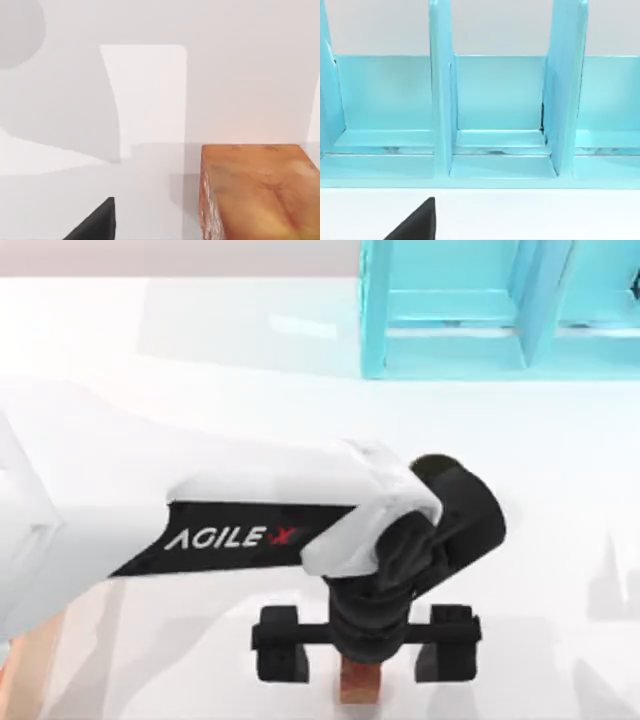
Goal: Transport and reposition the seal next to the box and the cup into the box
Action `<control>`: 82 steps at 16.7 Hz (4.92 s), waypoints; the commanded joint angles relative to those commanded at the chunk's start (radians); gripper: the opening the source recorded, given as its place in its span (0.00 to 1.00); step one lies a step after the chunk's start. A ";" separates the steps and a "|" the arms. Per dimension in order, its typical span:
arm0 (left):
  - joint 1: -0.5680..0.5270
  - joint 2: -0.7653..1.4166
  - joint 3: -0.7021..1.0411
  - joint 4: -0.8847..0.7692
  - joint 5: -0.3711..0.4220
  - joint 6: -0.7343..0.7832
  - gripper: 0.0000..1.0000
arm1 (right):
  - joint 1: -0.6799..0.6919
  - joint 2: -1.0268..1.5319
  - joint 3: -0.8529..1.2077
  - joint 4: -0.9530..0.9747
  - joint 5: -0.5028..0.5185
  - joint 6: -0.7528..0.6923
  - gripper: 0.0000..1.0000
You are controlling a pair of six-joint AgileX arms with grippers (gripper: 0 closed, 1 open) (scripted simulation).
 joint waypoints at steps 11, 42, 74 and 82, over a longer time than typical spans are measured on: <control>0.000 0.014 -0.024 0.034 0.000 0.000 0.62 | 0.000 0.000 0.000 0.000 0.000 0.000 1.00; 0.198 -0.394 -0.112 -0.285 -0.001 0.193 0.00 | 0.000 0.000 0.000 0.000 0.000 0.000 1.00; 0.582 -0.337 -0.227 -0.113 0.000 0.583 0.00 | 0.000 0.000 0.000 0.000 0.000 0.000 1.00; 0.582 -0.337 -0.227 -0.113 0.000 0.583 0.38 | 0.000 0.000 0.000 0.000 0.000 0.000 1.00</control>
